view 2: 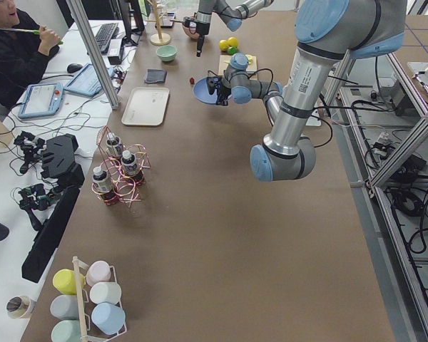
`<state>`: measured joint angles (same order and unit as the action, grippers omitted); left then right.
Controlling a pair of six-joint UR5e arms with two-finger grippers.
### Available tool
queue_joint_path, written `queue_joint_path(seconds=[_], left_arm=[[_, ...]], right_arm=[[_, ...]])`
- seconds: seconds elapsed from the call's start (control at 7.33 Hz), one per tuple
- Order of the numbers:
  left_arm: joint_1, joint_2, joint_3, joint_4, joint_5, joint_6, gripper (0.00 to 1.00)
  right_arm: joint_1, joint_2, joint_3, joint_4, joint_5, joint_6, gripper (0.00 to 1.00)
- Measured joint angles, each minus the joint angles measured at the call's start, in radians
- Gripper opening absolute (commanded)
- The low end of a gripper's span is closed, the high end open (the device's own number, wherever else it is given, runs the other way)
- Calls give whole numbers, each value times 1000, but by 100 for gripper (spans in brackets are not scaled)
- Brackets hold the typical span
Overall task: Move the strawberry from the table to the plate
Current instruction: 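Lower the right gripper over the red strawberry while the left hovers by the plate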
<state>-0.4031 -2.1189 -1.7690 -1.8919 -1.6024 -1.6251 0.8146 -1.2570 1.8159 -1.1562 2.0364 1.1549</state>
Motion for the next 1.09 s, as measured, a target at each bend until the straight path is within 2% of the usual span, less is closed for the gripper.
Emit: queue_joint_path(seconds=[0.27,0.68,0.82,0.95,1.09], left_arm=[[-1,-4,35,0,2,3,0],[5,1,64,-3,2,3,0],[6,3,66,-4,2,2,16],[7,5,67,-6,3,2,97],[7,6,68,-9,4,2,98]], right_arm=[[-29,14,3,-22,-28,20,100],[-59,78,-10,-123,-25,22,100],[-63,84,-15,-133,-25,22,100],[-65,86,-24,-135,-26,22,100],[-65,86,-37,-133,-27,21,100]])
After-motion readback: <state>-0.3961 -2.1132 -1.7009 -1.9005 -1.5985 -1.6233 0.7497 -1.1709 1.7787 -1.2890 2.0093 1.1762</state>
